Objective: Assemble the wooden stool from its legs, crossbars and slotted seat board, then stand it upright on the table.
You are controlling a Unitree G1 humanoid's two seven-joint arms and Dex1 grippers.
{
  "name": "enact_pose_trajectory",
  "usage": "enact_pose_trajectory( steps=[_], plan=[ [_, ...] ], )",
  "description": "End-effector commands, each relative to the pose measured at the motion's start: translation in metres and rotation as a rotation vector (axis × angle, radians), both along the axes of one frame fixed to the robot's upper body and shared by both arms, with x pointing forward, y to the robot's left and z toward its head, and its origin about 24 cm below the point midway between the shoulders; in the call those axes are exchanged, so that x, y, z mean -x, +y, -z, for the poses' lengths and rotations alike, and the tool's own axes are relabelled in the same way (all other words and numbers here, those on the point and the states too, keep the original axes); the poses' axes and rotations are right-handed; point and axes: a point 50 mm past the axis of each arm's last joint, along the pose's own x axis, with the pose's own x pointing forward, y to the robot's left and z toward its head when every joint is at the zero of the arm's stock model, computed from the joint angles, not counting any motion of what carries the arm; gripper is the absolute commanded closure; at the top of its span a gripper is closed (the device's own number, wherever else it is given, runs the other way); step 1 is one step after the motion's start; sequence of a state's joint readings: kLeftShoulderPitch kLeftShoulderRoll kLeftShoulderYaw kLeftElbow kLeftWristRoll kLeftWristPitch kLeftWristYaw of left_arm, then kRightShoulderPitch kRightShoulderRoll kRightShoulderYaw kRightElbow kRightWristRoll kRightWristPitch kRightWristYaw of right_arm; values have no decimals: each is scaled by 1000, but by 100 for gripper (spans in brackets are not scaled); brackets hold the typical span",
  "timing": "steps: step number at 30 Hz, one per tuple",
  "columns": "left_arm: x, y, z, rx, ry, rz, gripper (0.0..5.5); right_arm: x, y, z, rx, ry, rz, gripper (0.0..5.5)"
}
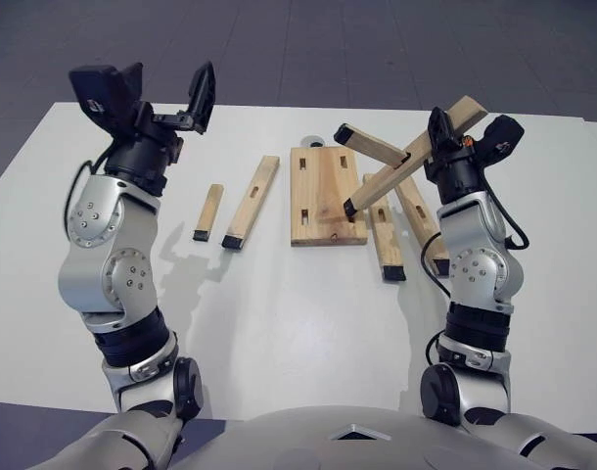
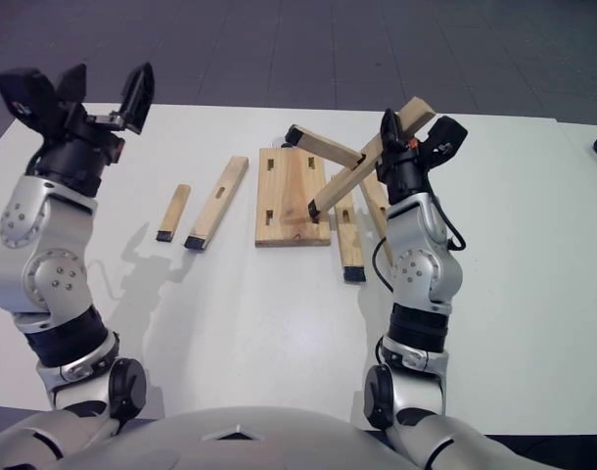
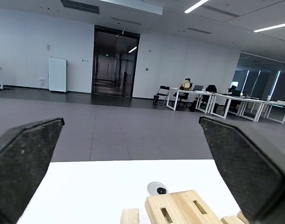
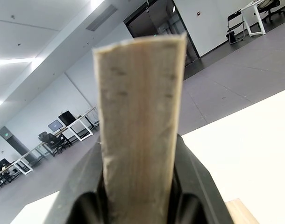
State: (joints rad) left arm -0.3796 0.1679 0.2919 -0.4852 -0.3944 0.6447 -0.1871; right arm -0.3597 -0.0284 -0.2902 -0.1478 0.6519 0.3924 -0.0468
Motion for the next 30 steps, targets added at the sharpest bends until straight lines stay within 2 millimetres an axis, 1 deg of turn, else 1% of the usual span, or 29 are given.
enact_pose_trajectory(
  steps=[1, 5, 9, 12, 14, 17, 20, 25, 30],
  plan=[
    [-3, -8, 4, -4, 28, 18, 10, 8, -10, 15, -10, 77, 46, 448],
    [-2, -10, 6, 7, 29, 12, 10, 19, -12, 8, -57, 61, 43, 448],
    [-4, -9, 8, 20, 36, -2, 10, 25, -16, 9, -107, 76, 64, 448],
    [-4, -10, 9, 22, 40, -8, 10, 25, -13, 13, -12, 113, 66, 448],
    [-4, -10, 9, 22, 41, -7, 10, 25, -8, 14, 12, 111, 58, 448],
    [-5, -12, 10, 27, 44, -1, 10, 23, 0, 17, 12, 107, 46, 448],
    [-6, -16, 12, 30, 51, 13, 10, 18, 1, 18, -32, 95, 64, 448],
    [-8, -22, 12, 34, 51, 37, 10, 8, -10, 8, -74, 44, 114, 448],
    [-10, -23, 14, 36, 53, 46, 10, 4, -16, 15, -144, 67, 143, 448]
  ],
)
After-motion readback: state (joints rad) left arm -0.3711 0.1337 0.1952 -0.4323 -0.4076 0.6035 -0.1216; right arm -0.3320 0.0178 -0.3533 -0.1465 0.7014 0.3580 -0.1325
